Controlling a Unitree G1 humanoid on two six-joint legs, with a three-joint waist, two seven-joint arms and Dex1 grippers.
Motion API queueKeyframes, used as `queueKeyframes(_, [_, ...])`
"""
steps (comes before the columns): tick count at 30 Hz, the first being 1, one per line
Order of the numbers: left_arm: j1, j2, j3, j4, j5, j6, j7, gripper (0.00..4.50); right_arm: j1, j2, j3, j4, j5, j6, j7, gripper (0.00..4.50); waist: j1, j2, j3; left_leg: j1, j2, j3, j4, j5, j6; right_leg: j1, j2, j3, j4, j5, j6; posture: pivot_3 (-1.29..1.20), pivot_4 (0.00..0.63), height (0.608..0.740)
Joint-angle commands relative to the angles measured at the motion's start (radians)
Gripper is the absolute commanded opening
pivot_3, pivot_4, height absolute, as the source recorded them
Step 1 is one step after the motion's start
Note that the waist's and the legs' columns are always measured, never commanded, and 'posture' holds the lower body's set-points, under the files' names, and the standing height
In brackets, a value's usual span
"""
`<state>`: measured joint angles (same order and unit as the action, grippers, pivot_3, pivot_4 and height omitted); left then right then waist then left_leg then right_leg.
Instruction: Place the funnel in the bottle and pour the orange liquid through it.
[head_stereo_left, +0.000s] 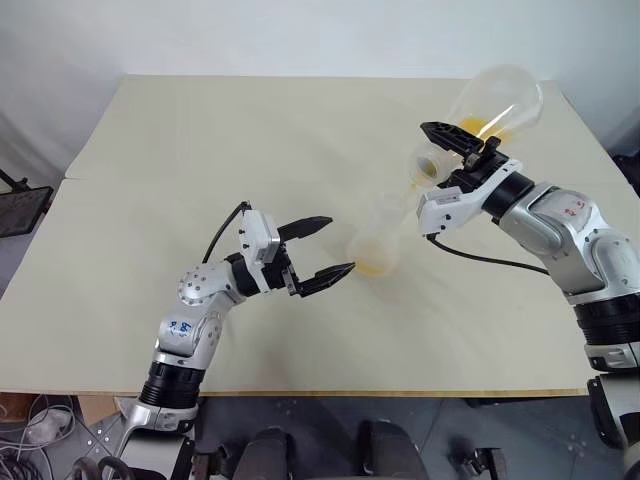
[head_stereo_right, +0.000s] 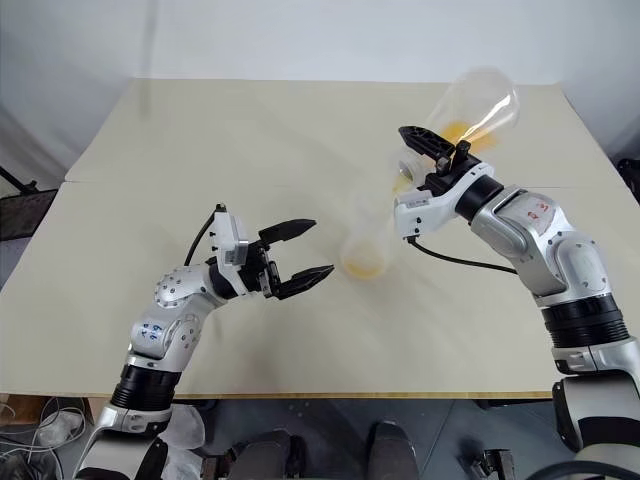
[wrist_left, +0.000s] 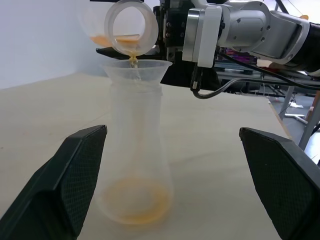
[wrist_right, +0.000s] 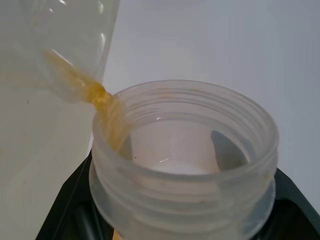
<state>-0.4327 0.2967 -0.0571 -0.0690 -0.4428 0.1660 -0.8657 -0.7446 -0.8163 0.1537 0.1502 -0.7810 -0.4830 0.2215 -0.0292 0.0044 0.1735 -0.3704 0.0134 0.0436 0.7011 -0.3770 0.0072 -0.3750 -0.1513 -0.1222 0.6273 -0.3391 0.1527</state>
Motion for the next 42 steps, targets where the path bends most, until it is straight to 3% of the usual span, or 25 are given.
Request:
queueKeyframes(1, [-0.005,-0.005,0.002,-0.031,-0.006,-0.014,0.001,4.5,-0.029,-0.024,-0.018,-0.022,0.003,-0.011,-0.024,2.48,0.0,0.0,0.0,0.0,0.0,0.0,0.0,0.0,0.0,0.0,0.0,0.0,0.0,0.0,0.0,0.0,0.15,0.74])
queueKeyframes(42, [-0.009,-0.057,0.0,0.0,0.014,-0.058,0.03,4.5,-0.057,-0.021,-0.014,-0.007,-0.037,-0.045,-0.062,2.48,0.0,0.0,0.0,0.0,0.0,0.0,0.0,0.0,0.0,0.0,0.0,0.0,0.0,0.0,0.0,0.0,0.15,0.74])
